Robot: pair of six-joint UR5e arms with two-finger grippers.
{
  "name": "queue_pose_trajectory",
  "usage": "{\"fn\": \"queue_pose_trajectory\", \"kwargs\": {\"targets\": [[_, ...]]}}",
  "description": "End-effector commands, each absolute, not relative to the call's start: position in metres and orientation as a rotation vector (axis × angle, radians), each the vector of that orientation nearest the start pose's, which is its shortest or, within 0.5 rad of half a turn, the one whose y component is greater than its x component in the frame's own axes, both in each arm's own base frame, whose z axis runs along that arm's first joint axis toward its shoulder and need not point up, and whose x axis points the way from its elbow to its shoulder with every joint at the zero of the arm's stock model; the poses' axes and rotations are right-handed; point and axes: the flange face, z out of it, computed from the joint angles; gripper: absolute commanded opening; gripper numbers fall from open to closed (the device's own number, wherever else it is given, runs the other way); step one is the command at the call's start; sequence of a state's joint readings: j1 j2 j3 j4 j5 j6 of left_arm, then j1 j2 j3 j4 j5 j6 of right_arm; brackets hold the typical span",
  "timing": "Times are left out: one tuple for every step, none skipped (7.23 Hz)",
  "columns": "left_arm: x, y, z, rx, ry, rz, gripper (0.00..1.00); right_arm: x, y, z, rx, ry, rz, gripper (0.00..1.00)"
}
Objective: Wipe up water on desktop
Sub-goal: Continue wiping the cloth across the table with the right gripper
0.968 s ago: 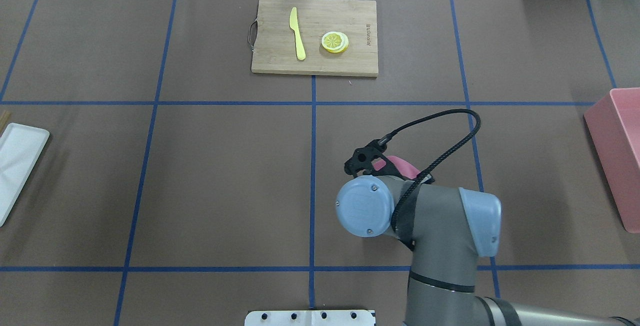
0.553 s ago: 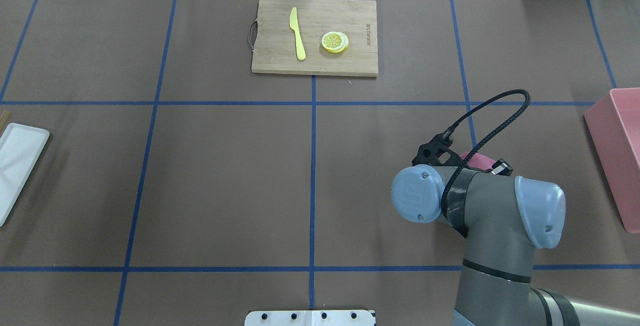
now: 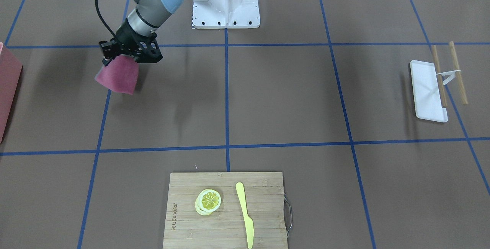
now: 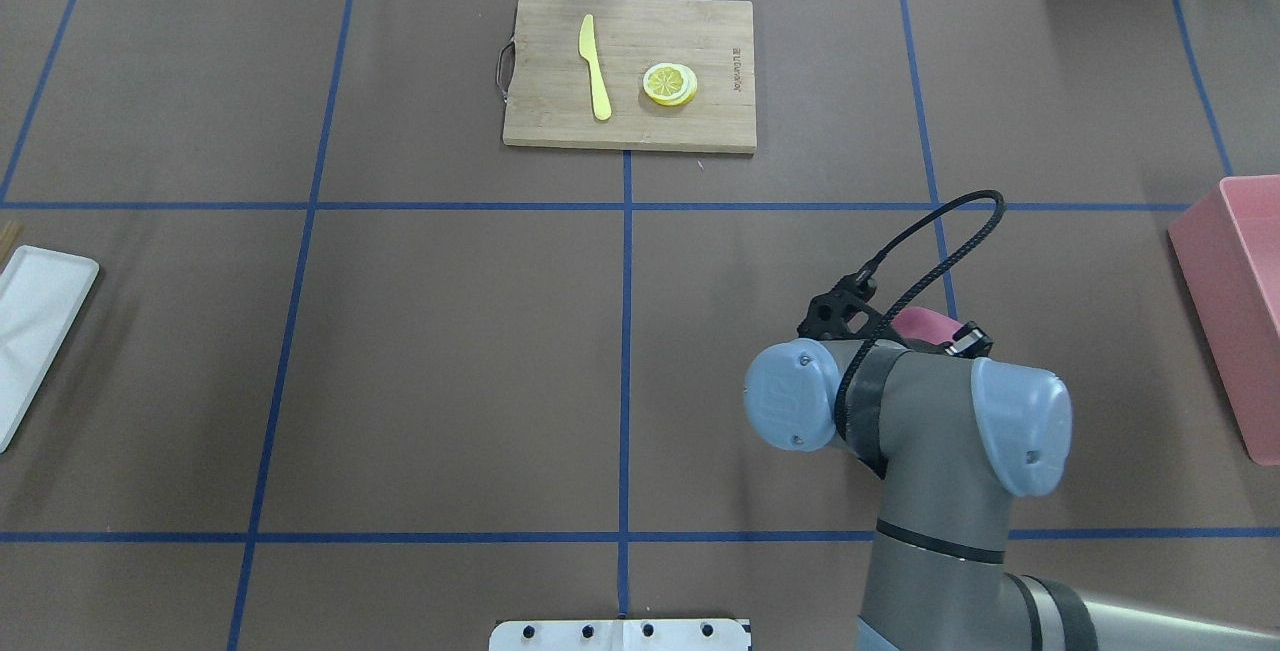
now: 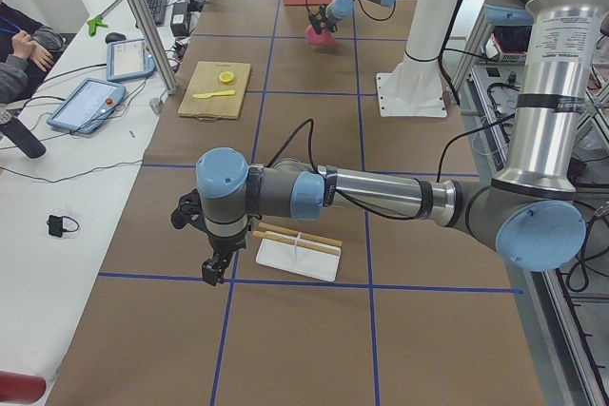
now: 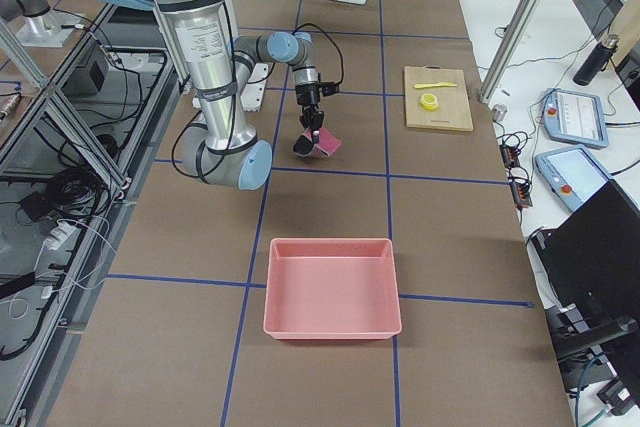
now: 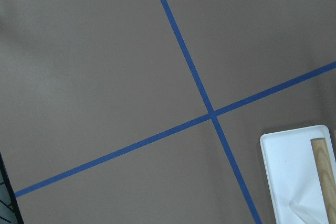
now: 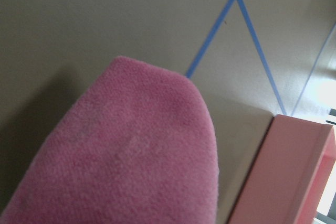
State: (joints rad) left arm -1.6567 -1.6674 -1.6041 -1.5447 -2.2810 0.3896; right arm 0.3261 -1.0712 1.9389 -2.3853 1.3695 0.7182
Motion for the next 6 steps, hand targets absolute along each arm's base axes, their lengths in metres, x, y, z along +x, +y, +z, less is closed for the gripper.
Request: {"fn": "queue_pose_trajectory", "kwargs": {"targets": [[-0.114,-0.53,0.598,0.267,0.669,0.328,0.98,-0.545,-0.334,0.303,0.274,-0.128,-0.45,0.0],[-0.114,-0.529,0.6,0.264,0.67,0.327,0.98,-0.561,-0.337,0.261,0.305,-0.226,-0.425,0.0],[-0.114,-0.53,0.599,0.265,0.669,0.326,0.98,-0.581,-0.338,0.222,0.298,-0.305,-0.353,0.0],[-0.113,-0.531,0.599,0.264,0.67,0.328,0.98,-0.612,-0.338,0.194,0.306,-0.361,-0.303,0.0],[-0.114,-0.531,0.598,0.266,0.669,0.328,0.98,-0.642,-0.341,0.177,0.311,-0.417,-0.237,0.0],[-0.114,-0.531,0.598,0.266,0.669,0.328,0.98,-0.641,-0.342,0.165,0.318,-0.448,-0.228,0.0]]}}
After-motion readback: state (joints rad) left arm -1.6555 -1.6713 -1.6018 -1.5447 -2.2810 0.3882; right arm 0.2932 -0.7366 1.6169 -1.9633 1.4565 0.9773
